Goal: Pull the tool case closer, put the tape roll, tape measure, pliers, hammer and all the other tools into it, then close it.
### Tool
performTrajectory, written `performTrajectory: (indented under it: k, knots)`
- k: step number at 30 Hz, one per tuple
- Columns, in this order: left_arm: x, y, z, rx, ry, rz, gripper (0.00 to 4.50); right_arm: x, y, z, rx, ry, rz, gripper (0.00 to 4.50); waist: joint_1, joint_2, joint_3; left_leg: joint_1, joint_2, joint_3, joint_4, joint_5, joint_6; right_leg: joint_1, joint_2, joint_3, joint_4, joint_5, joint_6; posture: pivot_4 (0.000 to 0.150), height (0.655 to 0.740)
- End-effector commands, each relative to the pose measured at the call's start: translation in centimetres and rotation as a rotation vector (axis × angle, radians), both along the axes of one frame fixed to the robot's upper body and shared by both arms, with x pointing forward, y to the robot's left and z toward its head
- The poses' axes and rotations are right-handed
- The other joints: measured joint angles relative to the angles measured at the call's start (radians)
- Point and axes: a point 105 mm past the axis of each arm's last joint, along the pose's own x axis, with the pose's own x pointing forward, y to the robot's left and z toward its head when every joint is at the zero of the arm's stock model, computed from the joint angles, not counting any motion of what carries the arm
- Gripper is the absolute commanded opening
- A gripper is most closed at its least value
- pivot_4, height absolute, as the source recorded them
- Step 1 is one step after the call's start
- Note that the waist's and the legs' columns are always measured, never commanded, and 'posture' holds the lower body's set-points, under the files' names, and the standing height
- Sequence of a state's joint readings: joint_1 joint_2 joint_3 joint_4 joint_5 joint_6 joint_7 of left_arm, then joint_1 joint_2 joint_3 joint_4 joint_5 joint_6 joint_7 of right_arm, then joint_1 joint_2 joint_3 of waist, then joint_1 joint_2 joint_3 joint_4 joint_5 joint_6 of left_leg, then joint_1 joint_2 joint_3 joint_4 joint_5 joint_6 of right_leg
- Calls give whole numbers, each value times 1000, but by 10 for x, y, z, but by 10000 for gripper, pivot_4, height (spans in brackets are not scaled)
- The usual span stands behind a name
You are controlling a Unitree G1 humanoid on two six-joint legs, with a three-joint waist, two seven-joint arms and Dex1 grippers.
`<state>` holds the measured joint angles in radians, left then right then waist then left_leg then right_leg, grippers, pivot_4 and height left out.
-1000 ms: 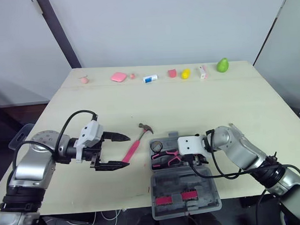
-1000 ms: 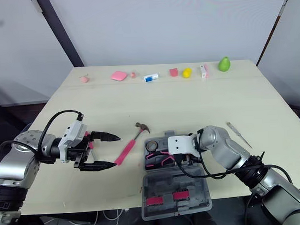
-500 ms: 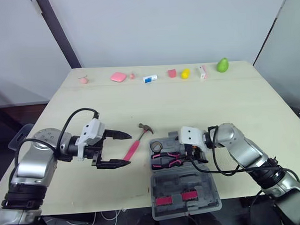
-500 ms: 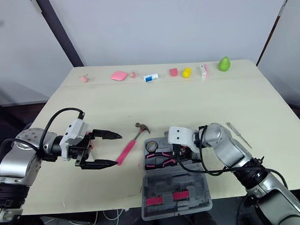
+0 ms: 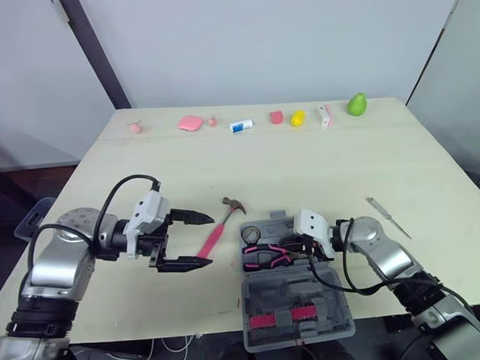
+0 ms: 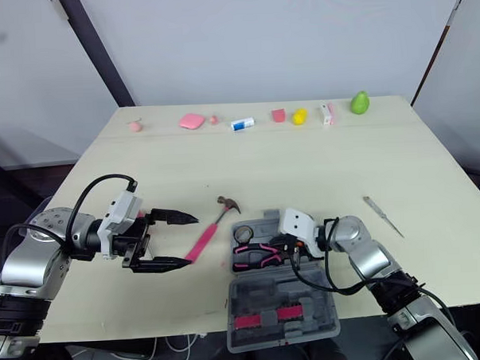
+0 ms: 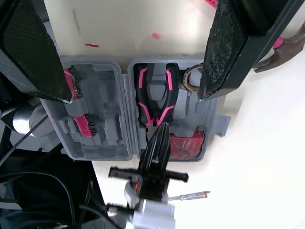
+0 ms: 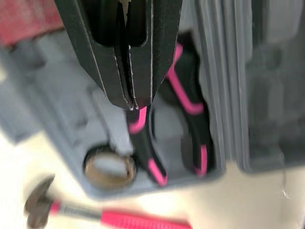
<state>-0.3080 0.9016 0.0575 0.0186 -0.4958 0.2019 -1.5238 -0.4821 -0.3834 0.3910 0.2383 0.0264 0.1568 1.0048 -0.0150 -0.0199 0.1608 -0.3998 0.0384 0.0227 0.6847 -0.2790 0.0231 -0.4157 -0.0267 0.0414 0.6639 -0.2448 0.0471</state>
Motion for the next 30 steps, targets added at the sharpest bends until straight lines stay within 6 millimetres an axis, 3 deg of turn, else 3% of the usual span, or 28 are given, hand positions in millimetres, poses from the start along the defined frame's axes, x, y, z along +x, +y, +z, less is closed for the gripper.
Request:
performTrajectory:
  k: [1, 9, 14, 16, 22, 26, 30]
  knots:
    - [0, -1, 8, -19, -33, 2, 45000, -2, -7, -24, -42, 69, -25, 860, -2, 0, 0, 1, 0, 0, 0, 0, 0, 0, 0, 0, 0, 0, 0, 1500, 7400]
    - [1, 3, 6, -19, -32, 23, 45000, -9, -26, -73, -264, 223, -75, 860, -2, -2, -4, 10, 1, 0, 0, 0, 0, 7, 1, 1, 0, 0, 0, 1500, 7400]
    - [1, 3, 4, -36, -35, 43, 45000, -11, -28, -85, -327, 192, -59, 860, -3, 0, -14, 23, 1, 0, -2, 0, 0, 19, 1, 2, -1, -3, -4, 1500, 7400]
    - [0, 3, 2, -42, -34, 54, 45000, -8, -21, -77, -262, 173, -75, 860, -3, -1, -19, 24, 1, 0, -2, 0, 0, 20, 1, 2, -1, -3, -5, 1500, 7400]
    - [3, 9, -4, -79, -35, 147, 45000, 10, 4, -10, 125, -74, -114, 860, -2, -4, -20, 22, 2, 0, -2, 0, 0, 19, 1, 2, -1, -3, -5, 1500, 7400]
    - [8, 13, -5, -138, -60, 247, 45000, 13, -4, 21, 289, -158, -188, 860, -1, 4, -12, 17, 2, 0, -2, 0, 0, 14, 1, 2, -1, -3, -4, 1500, 7400]
    - [5, 18, -10, -192, -57, 333, 45000, 7, -23, 45, 376, -210, -263, 860, -2, 4, -12, 2, 1, 0, -2, 0, 0, 0, 0, 3, 1, 0, -1, 1500, 7400]
